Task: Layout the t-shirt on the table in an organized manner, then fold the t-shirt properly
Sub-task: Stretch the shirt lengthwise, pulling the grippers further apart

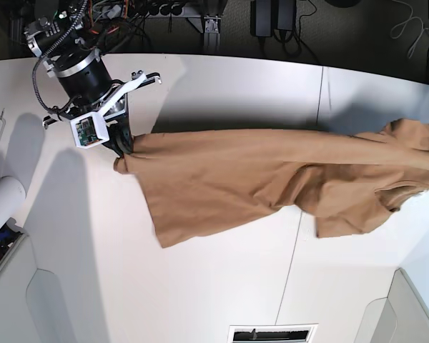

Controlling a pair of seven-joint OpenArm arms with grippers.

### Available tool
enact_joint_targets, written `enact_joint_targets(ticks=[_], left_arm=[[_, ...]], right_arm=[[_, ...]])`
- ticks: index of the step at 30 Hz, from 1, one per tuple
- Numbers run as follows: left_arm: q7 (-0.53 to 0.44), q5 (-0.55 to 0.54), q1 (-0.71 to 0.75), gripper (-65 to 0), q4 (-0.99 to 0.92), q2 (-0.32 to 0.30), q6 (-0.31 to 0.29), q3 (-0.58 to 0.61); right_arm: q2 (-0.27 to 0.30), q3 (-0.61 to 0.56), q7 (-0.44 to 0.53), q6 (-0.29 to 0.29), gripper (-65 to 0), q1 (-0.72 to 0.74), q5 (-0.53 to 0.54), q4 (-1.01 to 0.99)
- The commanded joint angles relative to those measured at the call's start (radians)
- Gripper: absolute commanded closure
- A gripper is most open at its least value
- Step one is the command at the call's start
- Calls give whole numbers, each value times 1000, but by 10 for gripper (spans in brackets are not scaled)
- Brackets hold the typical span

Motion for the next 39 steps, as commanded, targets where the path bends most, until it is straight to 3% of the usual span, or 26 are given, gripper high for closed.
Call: enact_joint_targets(ticks=[1, 7, 18, 20, 22, 26, 28, 36, 39], left_arm=[[-28, -32, -2, 0, 40, -23, -9, -40], [-74, -32, -5, 0, 169, -23, -9, -150], [-80, -32, -220, 0, 227, -29, -9, -122], [-81, -25, -252, 0, 220, -42, -9, -51], [-116, 56, -276, 0, 200, -55, -9, 57], [-343, 335, -338, 0, 100, -86, -9, 290], [-409, 436, -402, 0, 24, -109, -9, 395], [-518, 631, -722, 0, -337, -142, -9, 722], [-615, 713, -831, 0, -507, -140, -9, 830]], right_arm=[[3, 8, 23, -5, 0, 3, 1, 30], [3, 59, 30, -4, 0, 7, 39, 30], [3, 204, 16, 60, 0, 106, 201, 30], [3, 214, 16, 60, 0, 136, 198, 30], [3, 216, 16, 60, 0, 168, 190, 30], [3, 216, 32, 60, 0, 240, 158, -67], [3, 216, 39, 60, 0, 280, 148, -135], [2, 216, 64, 60, 0, 443, 149, -302], [0, 216, 71, 59, 0, 530, 139, -412]])
